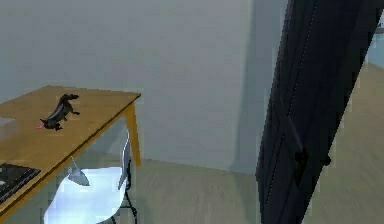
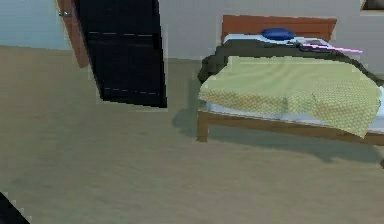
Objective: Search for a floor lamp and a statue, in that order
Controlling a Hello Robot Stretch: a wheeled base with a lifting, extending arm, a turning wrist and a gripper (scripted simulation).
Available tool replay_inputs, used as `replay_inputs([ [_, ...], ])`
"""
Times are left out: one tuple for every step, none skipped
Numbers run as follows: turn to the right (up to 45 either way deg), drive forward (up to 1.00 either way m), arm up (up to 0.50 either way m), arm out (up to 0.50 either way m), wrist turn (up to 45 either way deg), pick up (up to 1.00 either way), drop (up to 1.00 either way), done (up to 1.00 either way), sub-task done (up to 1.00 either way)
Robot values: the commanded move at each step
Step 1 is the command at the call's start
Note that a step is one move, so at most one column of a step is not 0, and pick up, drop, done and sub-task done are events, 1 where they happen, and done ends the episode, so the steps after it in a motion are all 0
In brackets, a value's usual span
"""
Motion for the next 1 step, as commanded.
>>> replay_inputs([
  [-6.0,0.00,0.00,0.00,0.0,0.00,0.00,0.00,0.00],
])
